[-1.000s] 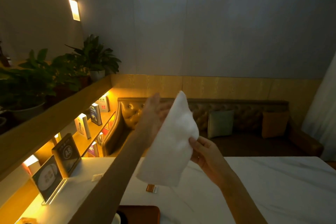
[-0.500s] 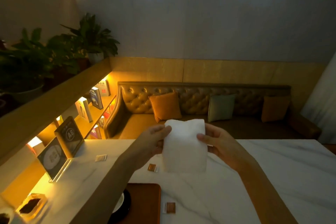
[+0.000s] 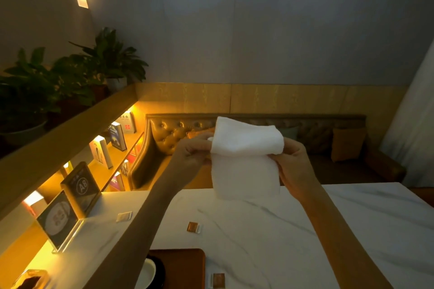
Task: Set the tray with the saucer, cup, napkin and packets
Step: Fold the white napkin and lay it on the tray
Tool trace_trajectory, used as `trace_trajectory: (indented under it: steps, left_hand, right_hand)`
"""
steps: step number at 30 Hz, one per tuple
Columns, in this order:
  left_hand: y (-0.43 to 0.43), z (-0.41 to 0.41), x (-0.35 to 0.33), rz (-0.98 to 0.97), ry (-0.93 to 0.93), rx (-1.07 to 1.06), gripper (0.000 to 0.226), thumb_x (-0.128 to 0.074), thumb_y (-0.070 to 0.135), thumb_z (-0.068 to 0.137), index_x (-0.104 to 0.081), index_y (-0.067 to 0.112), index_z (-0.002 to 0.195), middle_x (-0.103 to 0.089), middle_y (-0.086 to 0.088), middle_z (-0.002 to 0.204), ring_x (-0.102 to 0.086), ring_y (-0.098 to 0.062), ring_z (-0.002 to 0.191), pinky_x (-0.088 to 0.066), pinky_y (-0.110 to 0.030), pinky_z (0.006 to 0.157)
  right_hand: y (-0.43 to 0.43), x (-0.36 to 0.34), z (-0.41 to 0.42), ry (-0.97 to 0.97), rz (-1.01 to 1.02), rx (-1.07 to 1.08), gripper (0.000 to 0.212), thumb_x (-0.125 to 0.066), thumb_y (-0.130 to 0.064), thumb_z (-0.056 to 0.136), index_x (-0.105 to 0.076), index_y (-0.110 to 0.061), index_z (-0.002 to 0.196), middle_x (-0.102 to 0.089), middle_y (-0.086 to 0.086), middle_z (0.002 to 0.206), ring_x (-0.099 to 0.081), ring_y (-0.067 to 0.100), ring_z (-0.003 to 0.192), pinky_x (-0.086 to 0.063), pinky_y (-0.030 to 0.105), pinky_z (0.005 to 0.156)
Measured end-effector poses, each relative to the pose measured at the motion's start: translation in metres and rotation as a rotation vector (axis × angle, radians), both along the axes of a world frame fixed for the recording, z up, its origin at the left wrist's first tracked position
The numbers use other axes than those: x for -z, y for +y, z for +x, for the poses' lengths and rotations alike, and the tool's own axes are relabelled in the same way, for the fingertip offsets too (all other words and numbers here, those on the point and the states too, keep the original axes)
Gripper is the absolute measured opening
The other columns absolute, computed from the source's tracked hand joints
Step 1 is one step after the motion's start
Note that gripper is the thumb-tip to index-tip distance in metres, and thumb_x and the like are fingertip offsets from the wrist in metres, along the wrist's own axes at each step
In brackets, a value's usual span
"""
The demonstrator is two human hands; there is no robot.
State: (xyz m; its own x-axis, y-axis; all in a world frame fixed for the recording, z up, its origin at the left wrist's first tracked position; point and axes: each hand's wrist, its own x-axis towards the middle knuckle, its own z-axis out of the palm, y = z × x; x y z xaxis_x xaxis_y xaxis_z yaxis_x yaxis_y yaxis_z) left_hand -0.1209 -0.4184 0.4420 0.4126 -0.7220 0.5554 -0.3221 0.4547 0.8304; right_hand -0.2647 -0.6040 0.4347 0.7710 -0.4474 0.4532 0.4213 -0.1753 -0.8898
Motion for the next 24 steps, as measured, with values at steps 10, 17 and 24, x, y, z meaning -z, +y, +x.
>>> trace_trajectory:
  steps: [10, 17, 24]
  left_hand:
    - [-0.016, 0.007, 0.003, 0.004, -0.067, -0.130, 0.043, -0.046, 0.002, 0.089, -0.074, 0.033, 0.076, -0.054, 0.001, 0.122, -0.054, -0.026, 0.116, -0.059, -0.033, 0.079]
    - [-0.011, 0.019, -0.001, 0.010, -0.025, -0.118, 0.039, -0.046, 0.003, 0.094, -0.072, 0.033, 0.097, -0.061, 0.021, 0.114, -0.063, -0.009, 0.108, -0.058, -0.024, 0.074]
    - [-0.017, 0.016, -0.032, -0.047, 0.259, -0.039, 0.024, -0.053, 0.040, 0.094, -0.065, 0.040, 0.115, -0.069, 0.007, 0.111, -0.069, -0.018, 0.104, -0.059, -0.036, 0.075]
  right_hand:
    - [0.000, -0.016, 0.013, -0.004, 0.022, -0.090, 0.045, -0.048, 0.005, 0.089, -0.067, -0.025, 0.063, -0.062, -0.007, 0.110, -0.059, 0.026, 0.106, -0.060, 0.033, 0.072]
    - [-0.011, -0.027, 0.011, 0.097, -0.011, -0.005, 0.035, -0.050, -0.002, 0.092, -0.071, -0.024, 0.075, -0.064, -0.016, 0.101, -0.062, 0.019, 0.097, -0.058, 0.024, 0.066]
    - [-0.012, -0.048, 0.017, 0.055, 0.006, -0.053, 0.033, -0.048, -0.004, 0.093, -0.072, -0.023, 0.080, -0.062, -0.010, 0.110, -0.063, 0.019, 0.099, -0.058, 0.027, 0.069]
